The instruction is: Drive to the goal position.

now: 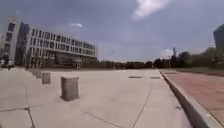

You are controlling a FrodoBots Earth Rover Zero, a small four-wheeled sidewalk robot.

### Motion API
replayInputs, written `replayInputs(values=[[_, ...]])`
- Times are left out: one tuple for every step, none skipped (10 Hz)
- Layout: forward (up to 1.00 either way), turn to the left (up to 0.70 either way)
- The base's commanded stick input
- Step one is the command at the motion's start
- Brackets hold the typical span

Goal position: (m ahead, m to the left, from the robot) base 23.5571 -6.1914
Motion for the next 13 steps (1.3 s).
replayInputs(values=[[0.7, 0.0], [0.7, 0.0], [0.7, 0.0], [0.7, 0.0], [0.7, 0.0], [0.7, 0.0], [0.7, 0.0], [0.7, 0.0], [0.7, 0.0], [0.7, 0.0], [0.7, 0.0], [0.7, 0.0], [0.7, 0.0]])
